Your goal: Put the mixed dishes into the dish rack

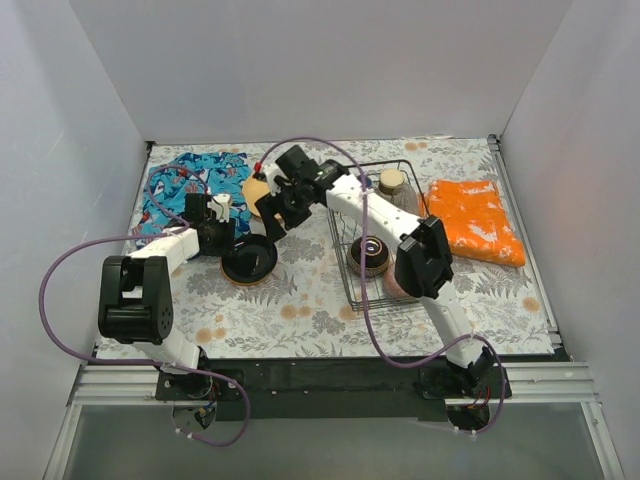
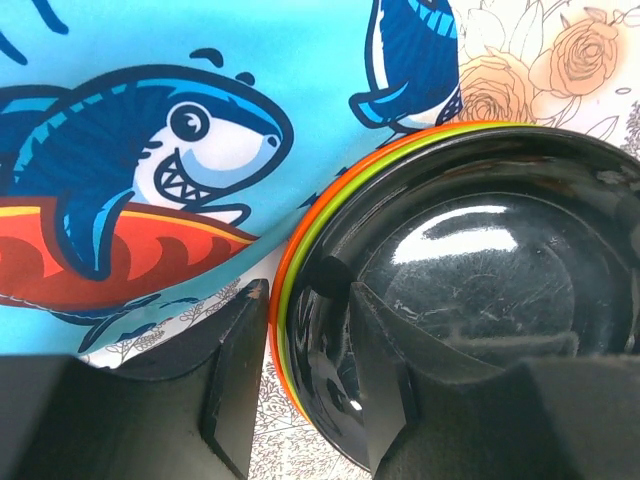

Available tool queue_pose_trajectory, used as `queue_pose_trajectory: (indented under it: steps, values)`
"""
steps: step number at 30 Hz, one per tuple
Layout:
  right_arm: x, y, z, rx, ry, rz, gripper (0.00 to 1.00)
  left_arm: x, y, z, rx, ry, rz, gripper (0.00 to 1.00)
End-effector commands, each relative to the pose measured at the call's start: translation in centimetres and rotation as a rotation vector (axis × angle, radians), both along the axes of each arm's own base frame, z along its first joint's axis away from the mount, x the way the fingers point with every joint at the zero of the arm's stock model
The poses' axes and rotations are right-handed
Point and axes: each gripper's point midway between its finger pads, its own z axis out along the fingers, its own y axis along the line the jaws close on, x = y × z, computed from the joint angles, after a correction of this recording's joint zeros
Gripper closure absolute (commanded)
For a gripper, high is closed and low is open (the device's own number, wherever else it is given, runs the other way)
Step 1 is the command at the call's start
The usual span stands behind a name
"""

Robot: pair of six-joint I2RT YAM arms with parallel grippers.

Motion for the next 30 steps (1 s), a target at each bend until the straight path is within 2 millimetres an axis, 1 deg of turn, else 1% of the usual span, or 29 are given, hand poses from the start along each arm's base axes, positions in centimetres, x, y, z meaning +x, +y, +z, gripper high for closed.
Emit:
queue_pose_trajectory:
  steps: [1, 3, 4, 6, 7, 9, 13, 14, 16, 17, 18, 19, 20, 21, 23, 24, 27, 28, 29, 30]
  values:
    - [-0.7, 1.9, -0.6, -0.017, -0.001, -0.033, 0.22, -4.4, -0.2, -3.5, -0.018, 0.163, 0.014, 0.64]
    - [-0.7, 2.3, -1.5, -0.037, -0.006, -0.042, 0.25, -4.3, -0.2, -3.2, -0.016, 0.150, 0.012, 0.64]
    - [-0.4, 2.3, -2.6, -0.067, -0.005, -0.063, 0.26, -4.3, -0.2, -3.2, -0.014, 0.150, 0.013, 0.64]
    - [-0.3, 2.3, -3.6, -0.092, -0.008, -0.084, 0.29, -4.2, -0.2, -2.9, -0.014, 0.144, 0.013, 0.64]
    - [0.1, 2.2, -4.5, -0.115, -0.010, -0.105, 0.30, -4.3, -0.2, -2.9, -0.015, 0.145, 0.013, 0.64]
    - [0.3, 2.2, -5.1, -0.128, -0.015, -0.113, 0.32, -4.1, -0.3, -2.6, -0.020, 0.138, 0.014, 0.64]
    - [0.7, 2.2, -7.0, -0.157, -0.006, -0.120, 0.35, -4.0, -0.4, -2.3, -0.028, 0.133, 0.015, 0.64]
    - [0.7, 2.4, -7.1, -0.153, -0.005, -0.118, 0.36, -4.0, -0.5, -2.3, -0.030, 0.134, 0.017, 0.64]
    - [0.6, 2.7, -8.0, -0.153, 0.009, -0.104, 0.42, -3.9, -0.6, -2.2, -0.038, 0.136, 0.014, 0.64]
    - [0.7, 2.9, -8.1, -0.148, 0.012, -0.103, 0.44, -3.9, -0.6, -2.2, -0.040, 0.136, 0.015, 0.64]
    - [0.7, 3.1, -8.3, -0.144, 0.012, -0.096, 0.48, -3.9, -0.7, -2.1, -0.043, 0.135, 0.017, 0.64]
    - [0.7, 3.2, -8.8, -0.146, 0.018, -0.088, 0.50, -3.9, -0.7, -2.1, -0.045, 0.139, 0.015, 0.64]
    - [0.7, 3.3, -8.9, -0.143, 0.019, -0.086, 0.51, -3.8, -0.7, -2.2, -0.045, 0.139, 0.015, 0.64]
    - [0.9, 3.5, -8.9, -0.139, 0.010, -0.080, 0.55, -3.9, -0.7, -2.2, -0.046, 0.142, 0.017, 0.64]
    - [1.2, 3.5, -9.1, -0.142, -0.001, -0.082, 0.61, -3.9, -0.8, -2.2, -0.049, 0.142, 0.017, 0.64]
    - [1.3, 3.6, -8.9, -0.138, -0.006, -0.080, 0.67, -3.8, -0.8, -2.1, -0.049, 0.142, 0.017, 0.64]
    - [1.6, 3.4, -8.7, -0.146, -0.029, -0.080, 0.78, -3.7, -0.9, -1.9, -0.056, 0.139, 0.019, 0.63]
    - [1.9, 3.3, -8.4, -0.149, -0.050, -0.083, 0.80, -3.7, -0.9, -1.8, -0.058, 0.143, 0.029, 0.62]
    - [2.2, 3.2, -8.1, -0.151, -0.066, -0.088, 0.86, -3.7, -0.9, -1.6, -0.059, 0.146, 0.032, 0.61]
    - [2.4, 3.1, -7.8, -0.154, -0.082, -0.091, 0.94, -3.2, -0.9, -0.9, -0.062, 0.130, 0.035, 0.60]
